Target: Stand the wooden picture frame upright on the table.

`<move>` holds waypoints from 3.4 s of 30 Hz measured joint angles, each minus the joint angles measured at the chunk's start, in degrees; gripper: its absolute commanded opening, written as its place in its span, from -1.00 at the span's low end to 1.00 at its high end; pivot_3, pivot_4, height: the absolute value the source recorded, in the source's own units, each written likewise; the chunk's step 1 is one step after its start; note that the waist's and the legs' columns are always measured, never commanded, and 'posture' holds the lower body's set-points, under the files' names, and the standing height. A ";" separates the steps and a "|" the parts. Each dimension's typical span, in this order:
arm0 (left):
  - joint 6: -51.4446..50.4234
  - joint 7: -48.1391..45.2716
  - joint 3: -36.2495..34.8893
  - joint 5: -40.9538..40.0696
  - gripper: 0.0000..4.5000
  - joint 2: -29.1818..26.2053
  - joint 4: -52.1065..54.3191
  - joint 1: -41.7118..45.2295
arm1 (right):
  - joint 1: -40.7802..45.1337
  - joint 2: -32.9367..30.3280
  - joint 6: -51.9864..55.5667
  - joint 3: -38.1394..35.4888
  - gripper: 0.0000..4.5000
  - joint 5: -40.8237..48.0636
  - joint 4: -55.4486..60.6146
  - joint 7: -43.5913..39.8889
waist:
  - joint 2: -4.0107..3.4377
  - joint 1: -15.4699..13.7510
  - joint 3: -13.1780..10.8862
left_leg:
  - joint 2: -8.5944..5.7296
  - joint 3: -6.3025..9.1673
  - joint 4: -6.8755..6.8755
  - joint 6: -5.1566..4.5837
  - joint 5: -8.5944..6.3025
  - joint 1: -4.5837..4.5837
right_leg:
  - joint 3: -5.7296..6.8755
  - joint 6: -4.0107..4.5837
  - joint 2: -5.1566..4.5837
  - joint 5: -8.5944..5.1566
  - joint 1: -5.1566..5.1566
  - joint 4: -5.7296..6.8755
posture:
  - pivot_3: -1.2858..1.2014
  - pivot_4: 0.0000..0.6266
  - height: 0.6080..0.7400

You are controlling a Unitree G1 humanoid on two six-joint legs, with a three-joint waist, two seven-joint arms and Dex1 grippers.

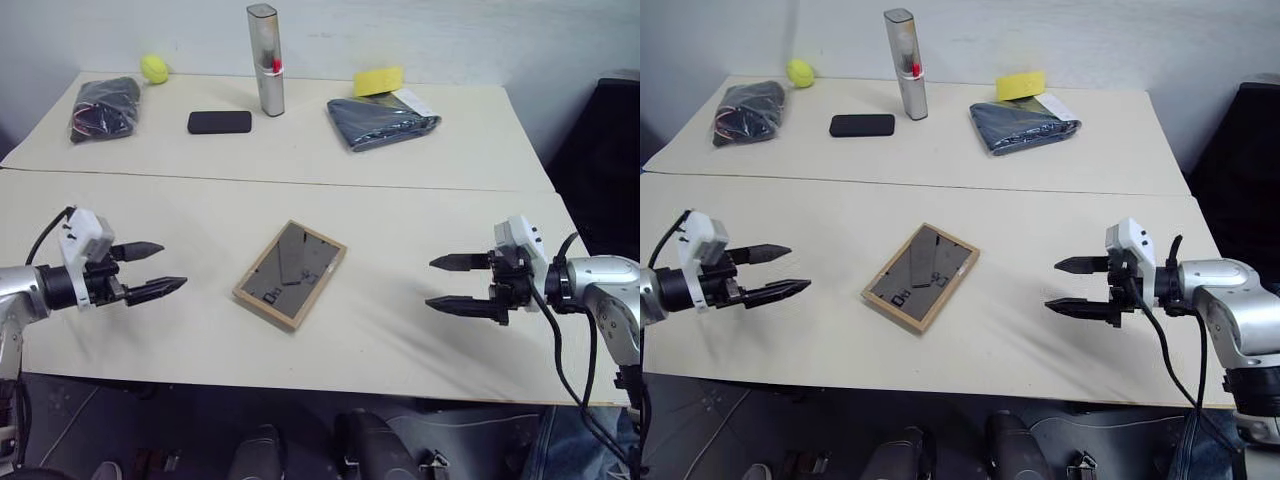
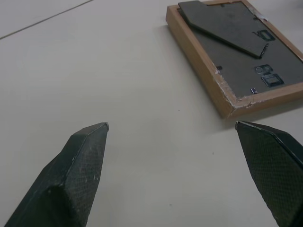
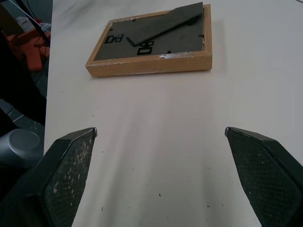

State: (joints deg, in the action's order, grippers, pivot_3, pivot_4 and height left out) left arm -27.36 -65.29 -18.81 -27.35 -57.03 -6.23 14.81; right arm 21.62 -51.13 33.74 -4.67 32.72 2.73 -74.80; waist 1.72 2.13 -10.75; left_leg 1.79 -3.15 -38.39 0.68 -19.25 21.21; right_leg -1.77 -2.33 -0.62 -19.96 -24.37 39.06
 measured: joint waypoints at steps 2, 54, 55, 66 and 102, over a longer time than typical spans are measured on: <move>-0.29 -0.64 0.14 -0.01 1.00 -0.11 -0.21 0.72 | -0.09 0.08 -0.05 0.21 0.98 -0.10 -0.04 0.09 | 0.00 -0.02 0.00 | 0.00 -0.01 0.02 -0.01 -0.01 0.01 | 0.00 0.00 -0.01 0.00 -0.01 -0.02 | 0.03 -0.52 1.00; -51.84 4.68 14.52 -4.24 0.51 15.31 -2.56 17.17 | 17.10 14.90 -25.14 24.94 -1.00 -33.21 -11.78 3.84 | 0.00 0.96 0.00 | -0.01 0.02 -0.72 0.27 0.15 0.20 | -0.04 -0.02 0.05 0.01 -0.17 0.56 | 0.03 -0.52 1.00; -53.80 5.77 13.44 -4.95 0.66 16.11 -2.45 17.40 | 16.85 14.80 -25.35 25.30 -1.00 -33.56 -11.11 3.41 | 0.00 0.92 0.01 | -0.02 0.01 -0.73 0.27 0.15 0.19 | -0.04 -0.02 0.03 0.01 -0.17 0.56 | 0.03 -0.52 1.00; -54.58 12.87 13.25 -7.79 0.99 22.19 6.57 14.56 | 16.35 16.65 -25.65 28.40 -1.00 -36.23 -7.37 3.16 | -0.28 0.00 0.29 | -0.06 0.00 -0.74 0.31 0.15 0.00 | -0.05 -0.03 -0.02 0.01 0.03 0.49 | 0.03 -0.52 1.00; -54.92 10.91 12.58 -16.32 -0.45 20.90 2.58 20.80 | 23.78 17.36 12.70 9.56 0.99 -8.68 3.25 5.41 | -0.28 0.20 0.29 | -0.05 0.15 -0.73 0.41 0.20 0.19 | -0.07 -0.07 0.06 0.03 -0.13 0.50 | 0.03 -0.52 1.00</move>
State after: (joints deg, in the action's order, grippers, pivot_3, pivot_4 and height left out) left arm -82.28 -54.38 -6.23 -43.66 -36.13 -3.64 35.61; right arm 45.40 -33.78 46.44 4.89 24.04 5.98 -69.38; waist 1.44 2.32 -10.46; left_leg 1.74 -3.00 -39.13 1.09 -19.05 21.40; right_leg -1.84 -2.40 -0.56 -19.93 -24.50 39.56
